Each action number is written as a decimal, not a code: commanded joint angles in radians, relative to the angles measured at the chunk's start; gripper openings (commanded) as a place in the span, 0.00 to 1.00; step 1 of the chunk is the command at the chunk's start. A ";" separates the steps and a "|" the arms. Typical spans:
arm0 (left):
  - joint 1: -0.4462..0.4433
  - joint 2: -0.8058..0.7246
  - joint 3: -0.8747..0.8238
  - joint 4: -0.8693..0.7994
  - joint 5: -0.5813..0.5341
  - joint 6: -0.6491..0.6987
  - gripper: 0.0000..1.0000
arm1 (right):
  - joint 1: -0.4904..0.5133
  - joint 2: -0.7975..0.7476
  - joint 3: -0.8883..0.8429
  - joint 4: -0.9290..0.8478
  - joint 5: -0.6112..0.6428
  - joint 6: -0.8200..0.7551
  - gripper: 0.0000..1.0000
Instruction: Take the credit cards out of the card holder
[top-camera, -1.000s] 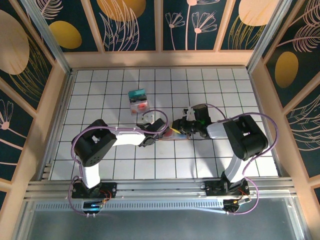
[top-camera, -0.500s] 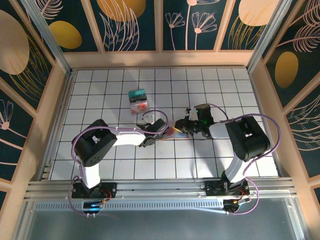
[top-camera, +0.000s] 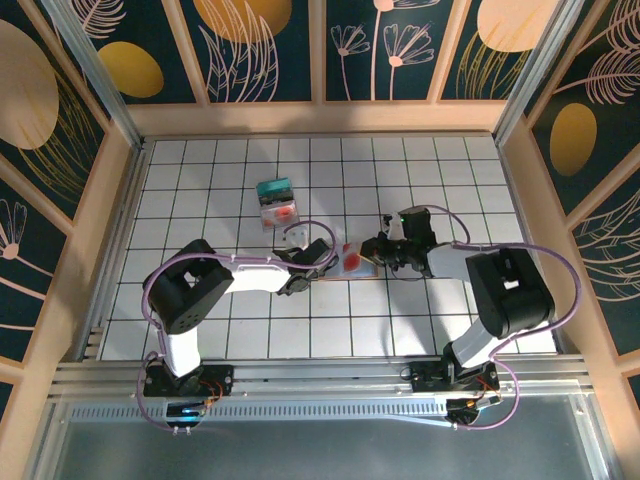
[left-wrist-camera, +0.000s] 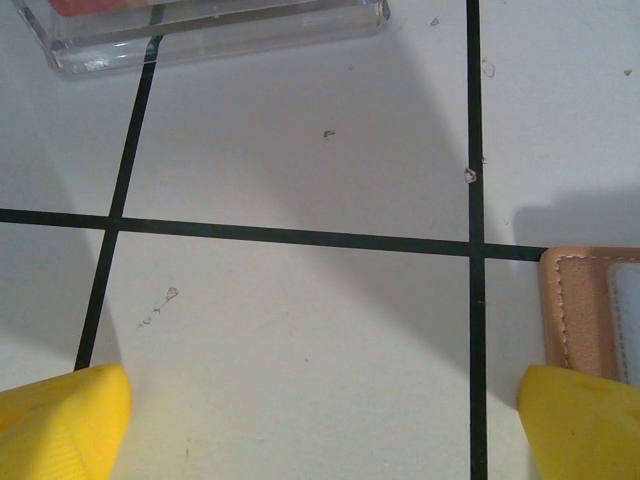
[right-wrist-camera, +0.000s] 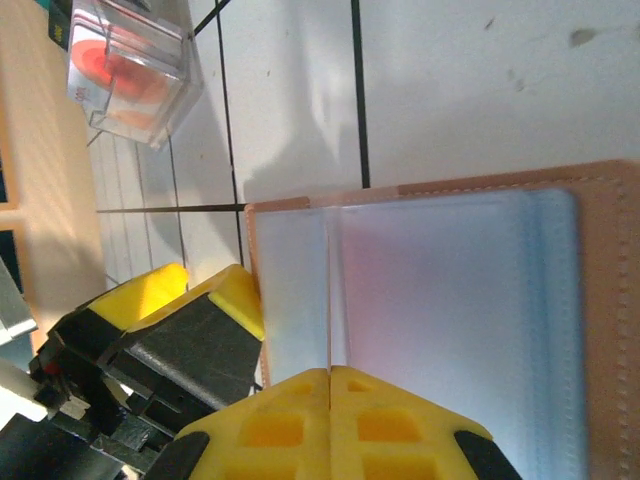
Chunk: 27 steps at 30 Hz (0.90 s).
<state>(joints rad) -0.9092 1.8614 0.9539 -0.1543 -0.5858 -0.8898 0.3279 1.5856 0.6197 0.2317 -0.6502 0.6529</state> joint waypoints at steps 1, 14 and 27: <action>0.000 0.007 -0.035 -0.127 0.028 0.030 0.99 | -0.013 -0.054 0.029 -0.087 0.066 -0.057 0.00; 0.010 -0.244 -0.032 -0.063 0.016 0.081 0.99 | -0.024 -0.235 0.027 -0.148 0.165 -0.070 0.00; 0.185 -0.580 -0.309 0.515 0.447 0.150 0.99 | -0.023 -0.361 -0.026 0.062 0.095 0.022 0.00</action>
<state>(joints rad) -0.7357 1.3098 0.6643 0.1608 -0.2901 -0.7803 0.3099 1.2583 0.6128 0.1955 -0.5205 0.6403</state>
